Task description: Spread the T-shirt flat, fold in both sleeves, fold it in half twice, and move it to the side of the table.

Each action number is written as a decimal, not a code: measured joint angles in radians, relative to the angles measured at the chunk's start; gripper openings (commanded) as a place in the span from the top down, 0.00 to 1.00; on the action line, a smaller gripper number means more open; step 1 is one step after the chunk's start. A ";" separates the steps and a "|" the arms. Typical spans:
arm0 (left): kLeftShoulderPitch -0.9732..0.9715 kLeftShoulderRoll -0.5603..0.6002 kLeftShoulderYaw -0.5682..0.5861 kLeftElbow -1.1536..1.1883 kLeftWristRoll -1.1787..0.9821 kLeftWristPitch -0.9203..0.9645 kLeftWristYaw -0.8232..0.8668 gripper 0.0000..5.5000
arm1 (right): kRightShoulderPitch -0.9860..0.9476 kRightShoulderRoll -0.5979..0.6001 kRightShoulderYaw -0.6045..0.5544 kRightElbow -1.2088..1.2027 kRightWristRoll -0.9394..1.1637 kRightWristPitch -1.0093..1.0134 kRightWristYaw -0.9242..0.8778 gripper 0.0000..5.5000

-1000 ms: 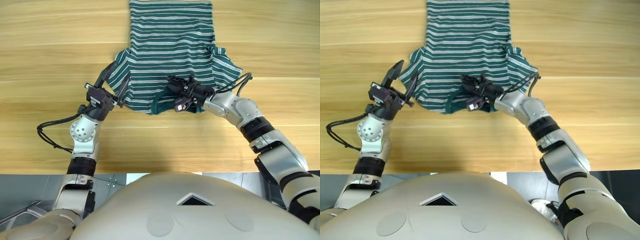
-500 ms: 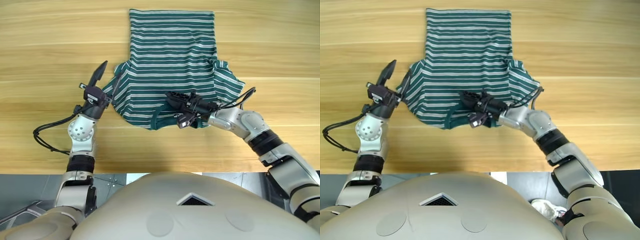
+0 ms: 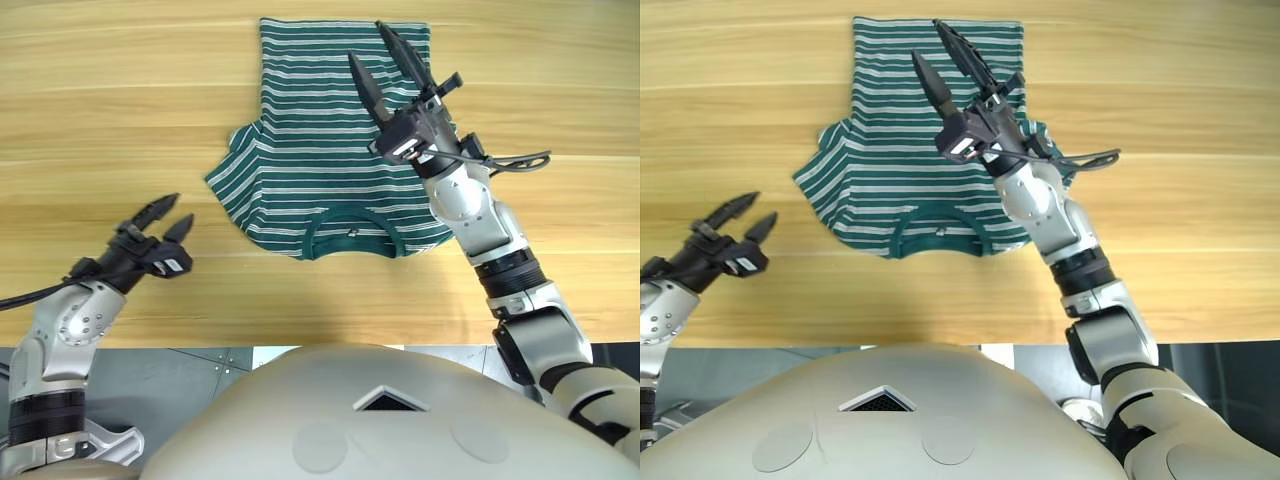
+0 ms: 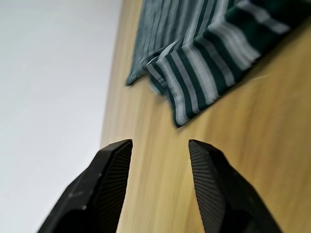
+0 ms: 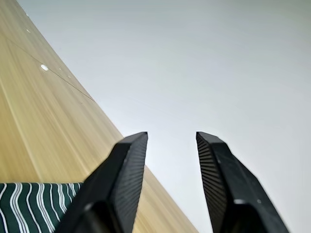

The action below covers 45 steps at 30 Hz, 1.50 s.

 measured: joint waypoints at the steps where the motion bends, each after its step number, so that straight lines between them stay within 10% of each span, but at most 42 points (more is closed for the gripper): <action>1: -0.006 0.016 -0.039 0.005 0.017 0.011 -0.025 0.61 | 0.000 -0.001 -0.005 0.003 -0.009 0.000 0.000 0.67; 18: -0.393 0.040 -0.322 0.283 0.149 0.134 0.184 0.61 | 0.019 -0.030 -0.084 0.042 -0.042 -0.004 -0.007 0.67; 41: -0.455 0.100 -0.423 0.315 0.147 0.220 0.248 0.61 | 0.019 -0.024 -0.109 0.093 -0.052 -0.010 -0.031 0.67; 45: -0.460 0.109 -0.442 0.320 0.144 0.224 0.248 0.74 | 0.019 -0.023 -0.111 0.093 -0.052 -0.010 -0.031 0.67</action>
